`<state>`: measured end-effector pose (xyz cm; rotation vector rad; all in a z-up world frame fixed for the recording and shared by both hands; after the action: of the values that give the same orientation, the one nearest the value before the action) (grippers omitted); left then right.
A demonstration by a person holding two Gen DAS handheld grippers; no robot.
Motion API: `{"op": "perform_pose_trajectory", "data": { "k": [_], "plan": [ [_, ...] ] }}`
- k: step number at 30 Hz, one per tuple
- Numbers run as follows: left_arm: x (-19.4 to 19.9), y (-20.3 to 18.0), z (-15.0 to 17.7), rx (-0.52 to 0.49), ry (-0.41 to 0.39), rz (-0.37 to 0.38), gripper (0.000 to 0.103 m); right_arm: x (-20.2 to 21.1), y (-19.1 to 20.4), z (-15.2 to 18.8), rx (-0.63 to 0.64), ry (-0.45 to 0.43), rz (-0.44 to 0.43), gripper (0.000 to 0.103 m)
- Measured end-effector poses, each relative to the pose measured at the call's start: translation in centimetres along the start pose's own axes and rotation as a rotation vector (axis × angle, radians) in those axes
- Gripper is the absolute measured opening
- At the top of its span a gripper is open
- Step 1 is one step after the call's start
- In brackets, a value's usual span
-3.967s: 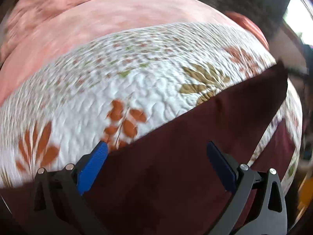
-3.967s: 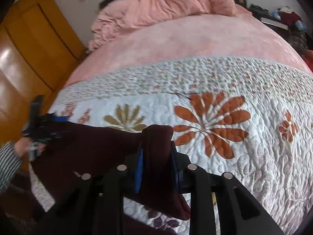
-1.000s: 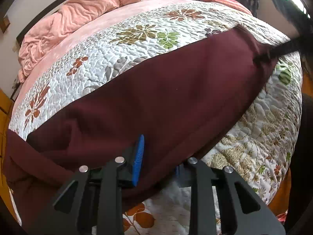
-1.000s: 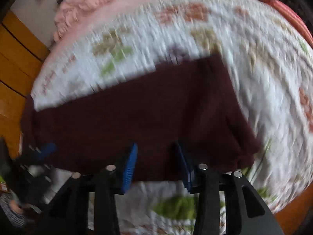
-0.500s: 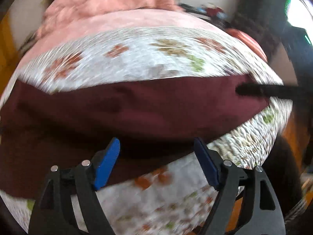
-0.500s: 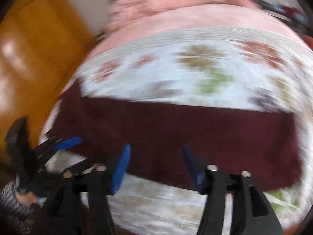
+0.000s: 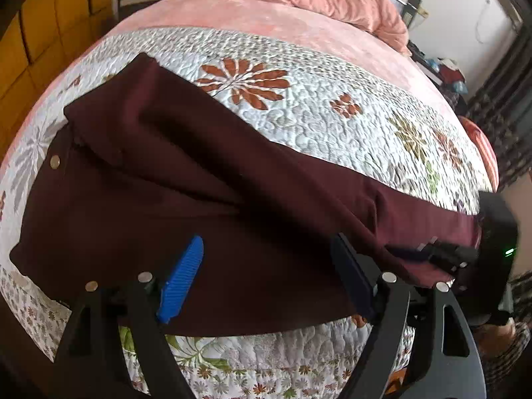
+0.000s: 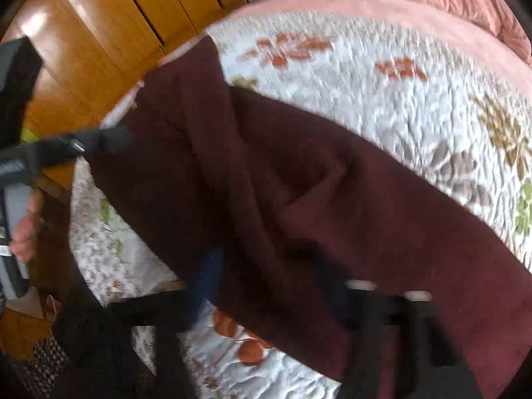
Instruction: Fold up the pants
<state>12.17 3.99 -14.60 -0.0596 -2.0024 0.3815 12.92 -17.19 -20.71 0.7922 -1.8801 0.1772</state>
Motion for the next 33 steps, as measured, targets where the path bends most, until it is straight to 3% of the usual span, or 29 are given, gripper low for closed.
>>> {"op": "perform_pose_trajectory", "data": {
  "k": [1, 2, 6, 9, 16, 25, 30, 33],
  "plan": [
    [0.0, 0.4, -0.3, 0.013, 0.006, -0.005, 0.079, -0.2, -0.1, 0.3, -0.009, 0.010, -0.018, 0.016],
    [-0.2, 0.7, -0.9, 0.025, 0.011, -0.013, 0.079, -0.3, 0.0, 0.6, -0.021, 0.007, -0.048, 0.011],
    [-0.3, 1.4, -4.1, 0.070, 0.007, -0.062, 0.086, 0.4, 1.6, 2.1, 0.049, -0.024, -0.023, 0.011],
    [-1.4, 1.3, -7.4, 0.077, 0.040, -0.131, 0.089, -0.9, 1.5, 2.7, 0.019, -0.012, -0.016, 0.011],
    [-7.7, 0.3, -13.0, 0.013, 0.202, -0.414, 0.089, -1.0, 0.1, 2.8, -0.074, -0.046, -0.085, 0.012],
    [-13.1, 1.4, -15.4, 0.011, 0.366, -0.566, 0.089, -1.0, 0.0, 2.9, -0.073, -0.065, -0.100, 0.012],
    [-14.7, 2.4, -16.4, 0.027, 0.437, -0.589, 0.089, -1.0, -0.1, 3.0, -0.077, -0.068, -0.108, 0.012],
    [-14.8, 2.8, -16.4, 0.032, 0.447, -0.597, 0.067, -1.0, -0.2, 2.9, -0.082, -0.069, -0.110, 0.012]
  ]
}}
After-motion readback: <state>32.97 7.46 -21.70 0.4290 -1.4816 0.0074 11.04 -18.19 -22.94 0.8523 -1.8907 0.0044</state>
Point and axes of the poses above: each gripper's, at about its wrist camera, not at the fingertips, and x roughly against the way its jaws point, y to its left, z to its underside, the point moved 3 cm from there along -x, roughly the way its jaws point, and after that the axes turned 9 degrees about x, right-handed, at the moved point
